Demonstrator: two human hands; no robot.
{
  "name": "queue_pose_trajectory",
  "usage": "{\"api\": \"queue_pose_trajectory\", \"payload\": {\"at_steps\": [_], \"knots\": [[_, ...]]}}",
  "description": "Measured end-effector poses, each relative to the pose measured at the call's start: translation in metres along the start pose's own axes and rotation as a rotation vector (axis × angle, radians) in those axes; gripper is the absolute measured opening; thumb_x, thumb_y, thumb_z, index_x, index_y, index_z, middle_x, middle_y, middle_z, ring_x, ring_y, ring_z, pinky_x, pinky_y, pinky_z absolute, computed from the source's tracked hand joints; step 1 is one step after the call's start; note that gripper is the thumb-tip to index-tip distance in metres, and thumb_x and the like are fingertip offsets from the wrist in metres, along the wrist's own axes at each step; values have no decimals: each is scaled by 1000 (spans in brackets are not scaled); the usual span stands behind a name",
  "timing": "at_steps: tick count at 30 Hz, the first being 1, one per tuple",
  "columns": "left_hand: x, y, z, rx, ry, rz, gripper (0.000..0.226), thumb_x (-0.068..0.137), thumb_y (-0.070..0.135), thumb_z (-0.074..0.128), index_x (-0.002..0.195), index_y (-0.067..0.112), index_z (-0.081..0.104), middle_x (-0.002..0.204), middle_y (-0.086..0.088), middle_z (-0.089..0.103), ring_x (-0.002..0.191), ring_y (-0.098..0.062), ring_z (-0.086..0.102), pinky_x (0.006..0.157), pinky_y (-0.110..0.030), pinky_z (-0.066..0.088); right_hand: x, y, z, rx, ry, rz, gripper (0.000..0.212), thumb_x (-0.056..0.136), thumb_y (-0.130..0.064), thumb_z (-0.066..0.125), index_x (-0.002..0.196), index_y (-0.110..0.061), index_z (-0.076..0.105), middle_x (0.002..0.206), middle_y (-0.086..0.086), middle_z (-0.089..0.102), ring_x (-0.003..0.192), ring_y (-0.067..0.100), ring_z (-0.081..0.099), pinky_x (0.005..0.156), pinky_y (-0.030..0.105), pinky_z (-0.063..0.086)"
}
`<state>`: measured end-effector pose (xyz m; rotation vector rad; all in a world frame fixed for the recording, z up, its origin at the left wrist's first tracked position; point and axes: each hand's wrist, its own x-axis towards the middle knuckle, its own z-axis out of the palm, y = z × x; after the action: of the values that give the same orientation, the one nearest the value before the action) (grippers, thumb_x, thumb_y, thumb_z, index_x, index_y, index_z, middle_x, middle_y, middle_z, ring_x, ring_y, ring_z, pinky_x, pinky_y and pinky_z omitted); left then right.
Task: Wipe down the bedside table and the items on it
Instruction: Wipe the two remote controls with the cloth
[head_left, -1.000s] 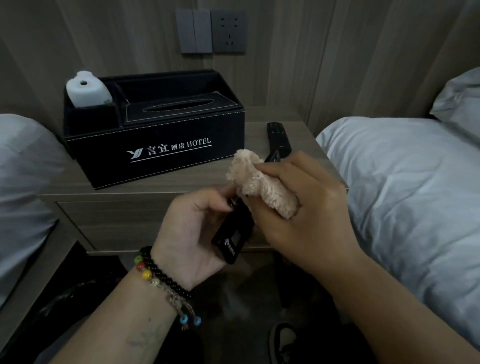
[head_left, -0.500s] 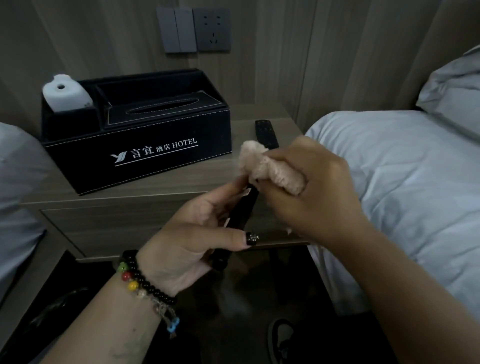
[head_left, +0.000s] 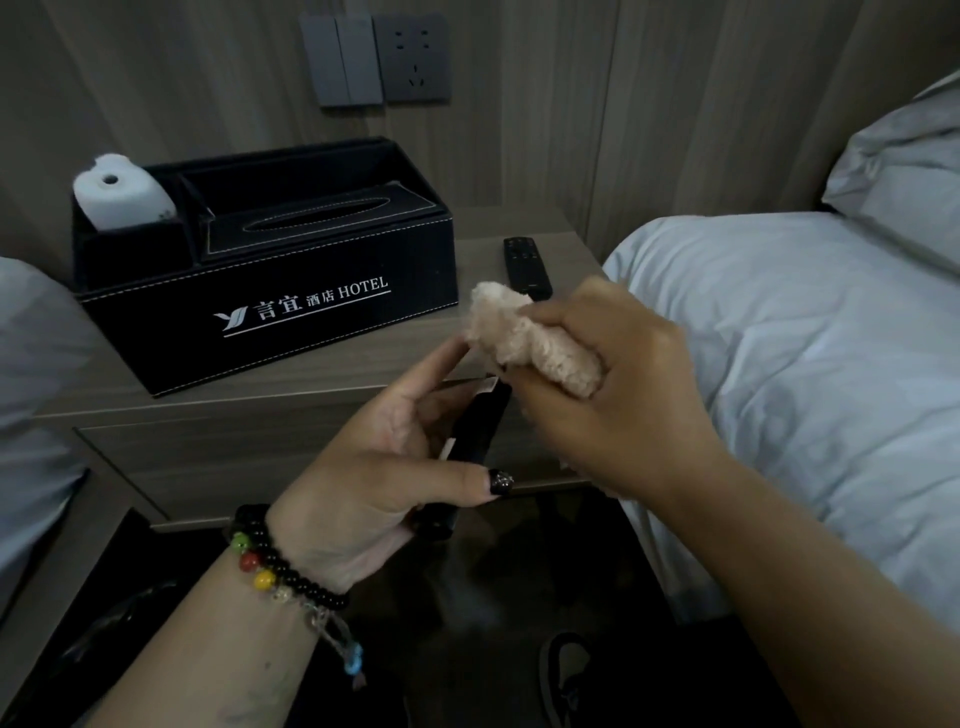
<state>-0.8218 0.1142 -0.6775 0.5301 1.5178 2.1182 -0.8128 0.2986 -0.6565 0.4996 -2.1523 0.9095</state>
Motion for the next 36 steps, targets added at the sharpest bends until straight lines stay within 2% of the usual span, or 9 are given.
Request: {"api": "queue_pose_trajectory", "payload": {"at_steps": [4,8,12,17,22,30,33,35,36], "knots": [[0,0,-2,16,31,57,99,51,-13,70,139,26,47,123,-13,62,113,-25,61,85,-36,54,-14,-17,4,57,-107,-116,29,75,-19,75,102,-8,72,87,3,63,74,15,61,64,32,49],[-2,2,-4,66,-22,49,102,53,-8,74,142,28,43,133,-13,57,125,-26,54,96,-36,50,-3,-4,-1,10,4,47,21,79,-25,77,96,-13,73,82,-5,61,70,2,56,64,9,39],[-1,-1,-1,117,2,45,100,47,-6,76,135,32,51,122,-6,65,118,-20,59,90,-26,51,-4,-1,-3,-42,104,105,19,79,-25,74,94,-13,72,81,-6,60,72,3,56,64,8,38],[-3,2,-2,130,58,96,99,52,-23,62,136,27,46,113,-7,67,108,-20,63,79,-26,54,-23,-31,10,-46,-26,-134,29,76,-23,72,101,-10,72,86,2,64,73,16,61,66,37,49],[-4,3,-7,127,6,43,103,52,-7,76,142,31,43,129,-9,59,121,-28,55,95,-35,51,2,-2,1,-111,70,51,22,81,-28,75,95,-12,72,80,-6,58,66,-1,49,63,4,35],[-2,3,-3,60,-53,69,73,54,-22,61,122,7,59,101,-12,69,98,-25,66,80,-30,55,-19,-20,3,-36,-32,-232,32,73,-21,76,102,-7,72,89,5,64,86,11,61,70,34,48],[-5,5,-5,-79,-118,12,68,58,-11,64,124,4,60,121,-19,63,107,-28,63,85,-33,55,-5,-10,1,10,51,-118,22,78,-21,76,96,-8,73,81,1,61,72,10,57,68,18,43],[-4,5,-5,-86,-114,-44,73,55,-5,65,127,7,59,130,-17,58,108,-25,61,79,-29,55,7,1,-7,-86,120,-8,5,81,-25,71,79,-26,67,74,-6,55,68,4,50,64,10,35],[-3,5,-4,-99,-129,-68,75,53,-3,66,127,7,59,133,-18,56,107,-25,61,77,-28,55,12,8,-13,-186,153,82,18,82,-27,68,69,-32,57,70,-8,52,66,5,49,62,12,33]]}}
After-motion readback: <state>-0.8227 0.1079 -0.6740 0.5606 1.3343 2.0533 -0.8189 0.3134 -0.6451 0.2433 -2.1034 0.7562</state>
